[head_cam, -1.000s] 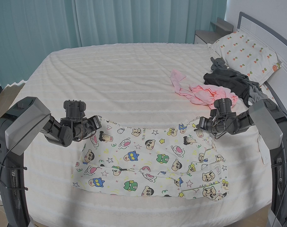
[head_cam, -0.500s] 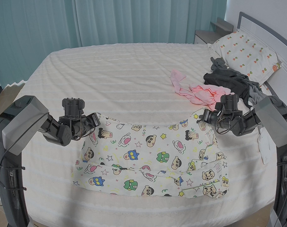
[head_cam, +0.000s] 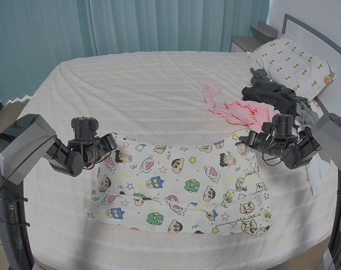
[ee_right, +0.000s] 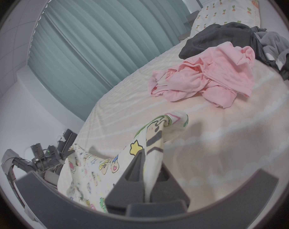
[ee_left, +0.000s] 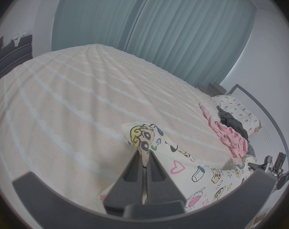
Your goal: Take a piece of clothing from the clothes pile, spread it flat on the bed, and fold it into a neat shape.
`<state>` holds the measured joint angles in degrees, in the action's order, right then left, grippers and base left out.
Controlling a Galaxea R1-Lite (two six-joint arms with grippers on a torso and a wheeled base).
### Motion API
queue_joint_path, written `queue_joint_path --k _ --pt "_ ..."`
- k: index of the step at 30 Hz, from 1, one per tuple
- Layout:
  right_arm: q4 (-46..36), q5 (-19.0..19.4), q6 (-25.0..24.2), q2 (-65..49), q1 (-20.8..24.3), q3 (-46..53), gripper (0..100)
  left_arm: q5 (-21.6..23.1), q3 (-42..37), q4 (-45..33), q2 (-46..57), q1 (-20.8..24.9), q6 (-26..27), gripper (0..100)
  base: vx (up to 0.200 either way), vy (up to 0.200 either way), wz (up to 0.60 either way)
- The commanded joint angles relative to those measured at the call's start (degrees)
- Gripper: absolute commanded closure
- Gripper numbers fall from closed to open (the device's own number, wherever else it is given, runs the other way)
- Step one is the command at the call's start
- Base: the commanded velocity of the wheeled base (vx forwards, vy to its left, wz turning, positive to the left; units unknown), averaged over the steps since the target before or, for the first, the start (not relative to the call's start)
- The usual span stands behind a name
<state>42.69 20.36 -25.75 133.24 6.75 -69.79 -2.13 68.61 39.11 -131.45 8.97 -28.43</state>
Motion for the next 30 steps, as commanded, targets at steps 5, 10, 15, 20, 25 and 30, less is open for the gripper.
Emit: queue_joint_path --k 5,10,15,20,25,30 --pt "2.84 5.39 0.26 -5.89 -0.69 8.00 100 0.46 -4.27 0.00 3.22 0.08 1.18 100 0.000 0.000 0.00" --pt "5.30 9.09 0.43 -9.41 -1.04 13.80 100 3.01 -7.79 0.44 5.94 -0.27 3.03 100 0.000 0.000 0.00" --pt "6.70 12.95 0.87 -12.66 -1.30 20.13 100 5.30 -13.33 8.62 6.65 -0.27 6.37 100 0.000 0.000 0.00" --pt "9.25 14.27 1.31 -14.24 -1.30 24.62 100 6.70 -18.77 14.42 6.73 -0.36 9.80 100 0.000 0.000 0.00" --pt "9.69 14.80 4.21 -14.33 -1.30 28.57 100 6.88 -22.91 16.62 6.56 -0.45 10.67 100 0.000 0.000 0.00" --pt "9.87 16.29 8.34 -13.98 -1.30 33.32 100 6.88 -26.86 20.31 6.29 -1.06 10.67 100 0.000 0.000 0.00"
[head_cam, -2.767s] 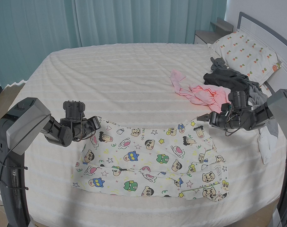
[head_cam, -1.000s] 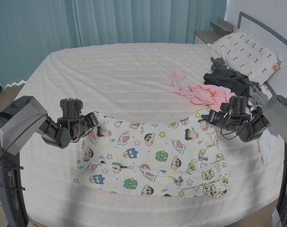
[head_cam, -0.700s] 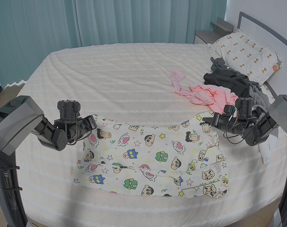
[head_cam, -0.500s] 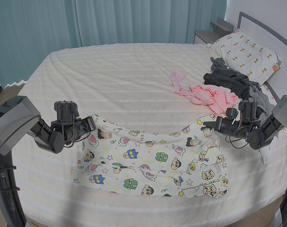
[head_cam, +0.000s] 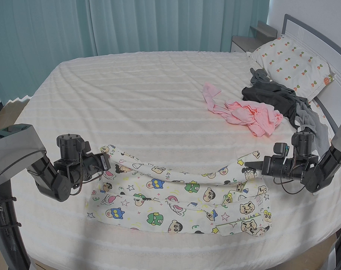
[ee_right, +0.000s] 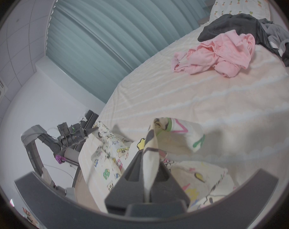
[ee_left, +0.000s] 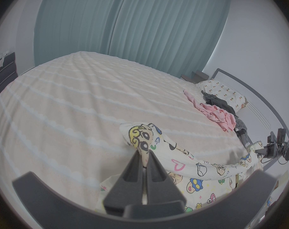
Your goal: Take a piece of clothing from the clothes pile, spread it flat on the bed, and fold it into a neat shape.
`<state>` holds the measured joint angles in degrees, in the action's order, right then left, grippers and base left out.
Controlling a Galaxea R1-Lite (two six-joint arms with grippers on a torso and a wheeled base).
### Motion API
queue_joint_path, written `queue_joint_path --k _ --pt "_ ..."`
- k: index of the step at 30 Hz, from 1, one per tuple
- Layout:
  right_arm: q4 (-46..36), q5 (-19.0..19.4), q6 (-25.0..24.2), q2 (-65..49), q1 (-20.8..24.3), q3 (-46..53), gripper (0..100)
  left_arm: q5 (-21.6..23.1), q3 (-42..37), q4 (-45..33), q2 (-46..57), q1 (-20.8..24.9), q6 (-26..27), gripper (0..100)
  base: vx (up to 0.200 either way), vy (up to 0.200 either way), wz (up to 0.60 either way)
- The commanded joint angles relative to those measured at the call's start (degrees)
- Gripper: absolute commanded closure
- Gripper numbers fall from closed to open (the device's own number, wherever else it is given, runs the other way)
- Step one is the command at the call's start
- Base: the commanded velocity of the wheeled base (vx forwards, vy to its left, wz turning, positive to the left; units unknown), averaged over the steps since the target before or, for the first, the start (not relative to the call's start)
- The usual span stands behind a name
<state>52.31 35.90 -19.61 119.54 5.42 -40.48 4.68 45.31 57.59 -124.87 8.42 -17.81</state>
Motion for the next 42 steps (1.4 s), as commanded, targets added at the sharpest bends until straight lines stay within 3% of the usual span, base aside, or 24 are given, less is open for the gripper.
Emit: queue_joint_path --k 1,7,19,20,28,33,40,42 --pt "0.25 0.75 2.21 -0.27 0.02 4.01 100 0.06 -3.56 1.83 -0.29 -0.51 0.06 100 0.000 0.000 0.00" --pt "5.43 0.22 6.43 4.56 -0.59 8.58 100 0.42 -12.88 6.66 -0.38 -0.51 -0.03 100 0.000 0.000 0.00" --pt "9.39 0.13 6.52 6.93 -1.03 12.89 100 4.02 -23.43 13.78 -3.19 -0.07 -0.47 100 0.000 0.000 0.00" --pt "9.30 0.13 6.52 7.02 -1.03 12.98 0 4.11 -23.69 14.04 -3.45 -0.07 -0.56 0 0.000 0.000 0.00" --pt "10.44 0.22 6.43 6.23 -2.61 15.52 0 4.46 -27.21 18.44 -3.63 -0.78 -2.49 0 0.000 0.000 0.00" --pt "17.91 0.49 5.55 4.91 -5.16 20.18 0 5.95 -31.95 29.25 -3.45 -3.41 -2.84 0 0.000 0.000 0.00" --pt "26.00 -1.98 4.94 -0.36 -8.15 27.48 0 10.35 -32.74 31.71 0.77 -8.25 -4.16 0 0.000 0.000 0.00" --pt "28.29 -4.79 3.44 -3.35 -8.24 29.85 0 11.58 -29.05 31.44 1.29 -8.69 -6.27 0 0.000 0.000 0.00"
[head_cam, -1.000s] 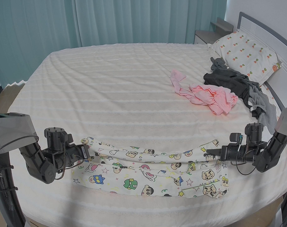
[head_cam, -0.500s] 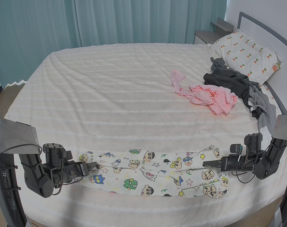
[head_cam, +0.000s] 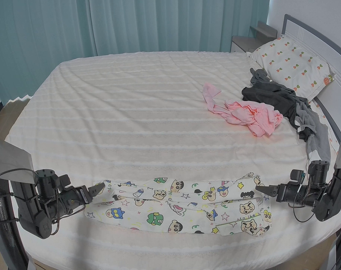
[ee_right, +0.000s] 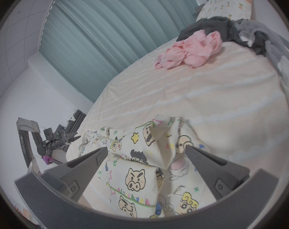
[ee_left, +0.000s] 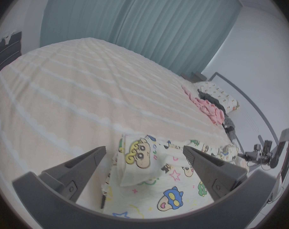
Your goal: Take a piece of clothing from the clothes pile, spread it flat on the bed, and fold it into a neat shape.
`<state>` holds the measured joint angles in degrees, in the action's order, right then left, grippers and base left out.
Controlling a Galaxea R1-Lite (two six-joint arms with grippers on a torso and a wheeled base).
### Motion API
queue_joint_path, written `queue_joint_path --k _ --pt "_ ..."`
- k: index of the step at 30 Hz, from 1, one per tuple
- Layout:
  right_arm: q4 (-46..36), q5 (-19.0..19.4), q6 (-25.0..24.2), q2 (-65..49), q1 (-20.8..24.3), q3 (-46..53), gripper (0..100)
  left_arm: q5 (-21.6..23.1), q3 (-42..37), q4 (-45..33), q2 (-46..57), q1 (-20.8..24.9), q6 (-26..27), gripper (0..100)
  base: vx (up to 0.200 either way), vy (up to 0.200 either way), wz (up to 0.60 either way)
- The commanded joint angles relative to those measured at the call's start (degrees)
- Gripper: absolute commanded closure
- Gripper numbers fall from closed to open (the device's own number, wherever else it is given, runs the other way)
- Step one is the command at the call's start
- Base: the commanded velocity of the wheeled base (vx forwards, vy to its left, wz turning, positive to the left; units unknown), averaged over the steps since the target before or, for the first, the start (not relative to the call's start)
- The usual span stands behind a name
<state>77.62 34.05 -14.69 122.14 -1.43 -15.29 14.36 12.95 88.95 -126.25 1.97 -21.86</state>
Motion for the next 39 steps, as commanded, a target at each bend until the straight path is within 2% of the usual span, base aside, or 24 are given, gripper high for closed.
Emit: queue_joint_path --k 1,5,8,10,11,13,14,18,39 --pt "4.21 -4.25 -2.27 -7.44 -1.39 5.62 0 1.81 4.90 -0.36 2.67 -2.15 -2.40 0 0.000 0.000 0.00" --pt "8.95 -5.75 -6.32 -12.10 -0.60 10.19 0 2.43 10.52 -6.86 3.11 -1.71 -1.78 0 0.000 0.000 0.00" --pt "11.59 -5.66 -7.11 -13.07 0.37 12.65 0 2.87 17.73 -19.96 4.52 -1.01 -0.55 0 0.000 0.000 0.00" --pt "12.12 -5.84 -7.11 -13.15 1.95 13.44 0 5.41 22.30 -31.12 6.63 -0.39 -0.11 0 0.000 0.000 0.00" --pt "12.12 -5.84 -7.11 -13.15 1.95 13.44 0 5.41 22.30 -31.12 6.63 -0.39 -0.11 0 0.000 0.000 0.00" --pt "12.12 -6.10 -6.67 -14.03 3.89 14.58 0 7.08 28.80 -43.95 7.51 0.31 0.32 0 0.000 0.000 0.00" --pt "12.12 -6.10 -6.67 -14.74 4.41 15.02 0 7.08 30.56 -46.50 7.15 0.49 1.03 0 0.000 0.000 0.00" --pt "11.86 -6.19 -7.02 -17.11 5.73 15.29 0 7.00 32.41 -49.23 6.80 0.40 2.79 0 0.000 0.000 0.00" --pt "11.50 -6.01 -7.20 -17.64 5.91 15.29 0 6.91 31.53 -49.40 2.94 0.57 3.14 0 0.000 0.000 0.00"
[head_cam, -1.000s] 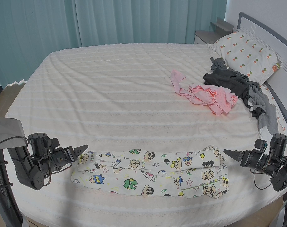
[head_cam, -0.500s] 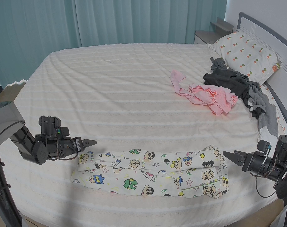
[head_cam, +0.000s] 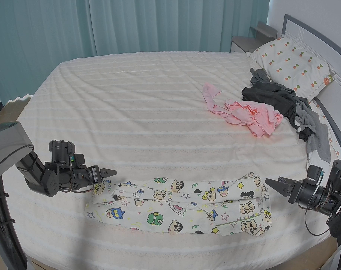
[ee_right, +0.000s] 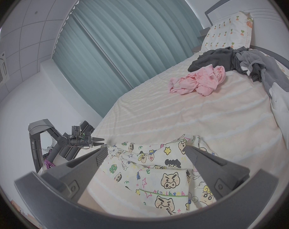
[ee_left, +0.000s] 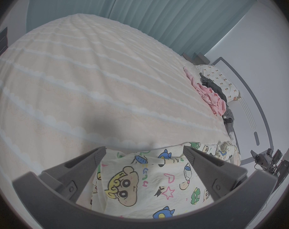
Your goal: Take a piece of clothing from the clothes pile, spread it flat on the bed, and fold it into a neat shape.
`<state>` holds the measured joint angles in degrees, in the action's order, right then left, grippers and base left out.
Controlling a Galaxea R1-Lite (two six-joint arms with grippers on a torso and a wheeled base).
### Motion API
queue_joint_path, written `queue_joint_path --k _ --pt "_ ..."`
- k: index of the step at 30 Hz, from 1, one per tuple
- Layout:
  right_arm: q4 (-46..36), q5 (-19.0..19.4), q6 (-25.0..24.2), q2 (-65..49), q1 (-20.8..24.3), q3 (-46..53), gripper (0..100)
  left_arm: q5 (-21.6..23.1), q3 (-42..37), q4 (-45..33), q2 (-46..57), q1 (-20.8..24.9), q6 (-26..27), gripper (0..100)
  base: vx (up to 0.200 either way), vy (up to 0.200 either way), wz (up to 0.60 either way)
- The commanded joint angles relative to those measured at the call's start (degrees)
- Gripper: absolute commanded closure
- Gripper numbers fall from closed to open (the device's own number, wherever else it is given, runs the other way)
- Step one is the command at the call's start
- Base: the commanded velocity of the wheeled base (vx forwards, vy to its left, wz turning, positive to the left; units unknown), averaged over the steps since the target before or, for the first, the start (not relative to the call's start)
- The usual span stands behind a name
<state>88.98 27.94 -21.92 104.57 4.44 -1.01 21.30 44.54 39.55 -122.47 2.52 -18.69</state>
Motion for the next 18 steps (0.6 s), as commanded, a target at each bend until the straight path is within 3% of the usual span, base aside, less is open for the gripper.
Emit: queue_joint_path --k 1,7,8,18 --pt "0.14 0.01 -0.05 -0.07 0.05 1.01 0 -0.03 -0.34 0.00 -1.28 0.03 0.06 0 0.000 0.000 0.00" --pt "0.14 0.01 0.03 0.02 0.05 1.01 0 0.06 -0.51 0.09 -2.43 0.20 -0.03 0 0.000 0.000 0.00" --pt "0.23 0.01 0.03 0.11 0.05 1.01 0 0.06 -0.60 0.09 -2.51 0.20 -0.03 100 0.000 0.000 0.00" --pt "0.14 0.01 -0.05 0.11 0.05 1.01 0 -0.12 -1.92 0.44 -1.99 0.11 0.06 100 0.000 0.000 0.00"
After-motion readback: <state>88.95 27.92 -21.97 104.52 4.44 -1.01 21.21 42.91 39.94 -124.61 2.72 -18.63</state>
